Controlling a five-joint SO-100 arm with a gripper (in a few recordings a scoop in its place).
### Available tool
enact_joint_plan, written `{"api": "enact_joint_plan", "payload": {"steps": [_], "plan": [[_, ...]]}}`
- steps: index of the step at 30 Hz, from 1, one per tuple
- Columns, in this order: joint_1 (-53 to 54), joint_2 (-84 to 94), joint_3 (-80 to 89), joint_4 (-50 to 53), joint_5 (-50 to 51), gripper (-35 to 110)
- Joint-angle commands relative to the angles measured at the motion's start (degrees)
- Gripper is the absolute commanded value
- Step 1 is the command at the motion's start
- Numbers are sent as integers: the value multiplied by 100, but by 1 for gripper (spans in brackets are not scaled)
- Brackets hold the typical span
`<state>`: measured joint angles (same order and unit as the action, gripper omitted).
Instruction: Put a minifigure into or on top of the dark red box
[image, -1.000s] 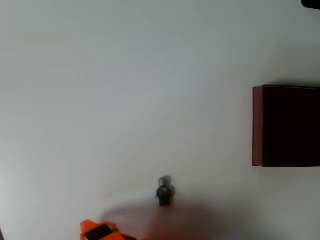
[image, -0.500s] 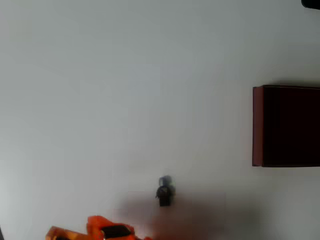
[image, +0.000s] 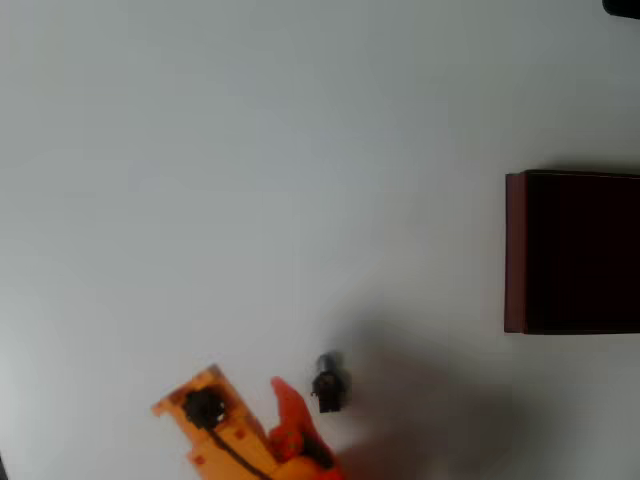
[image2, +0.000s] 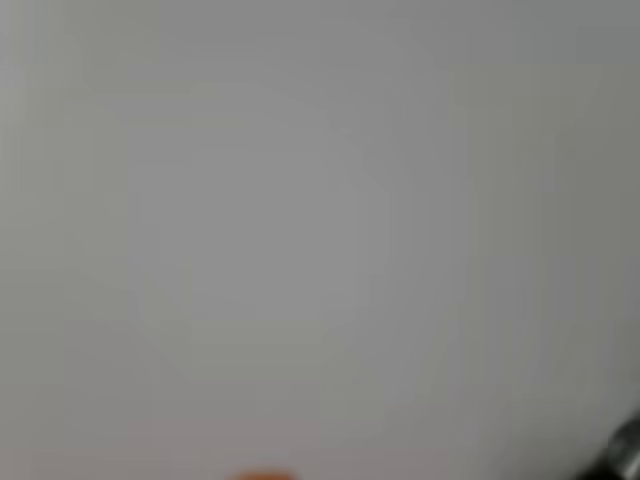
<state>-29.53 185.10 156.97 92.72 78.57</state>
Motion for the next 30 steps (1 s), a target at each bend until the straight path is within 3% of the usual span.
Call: {"api": "enact_joint_plan", "payload": {"steps": [1,8,15,30], "plan": [[466,-870,-457,35,229,22],[1081,-2689,-993,149,729,24],[1266,-2619,-694,360,1969,24],[2136,-2883,-167,-457,1986,23]]}}
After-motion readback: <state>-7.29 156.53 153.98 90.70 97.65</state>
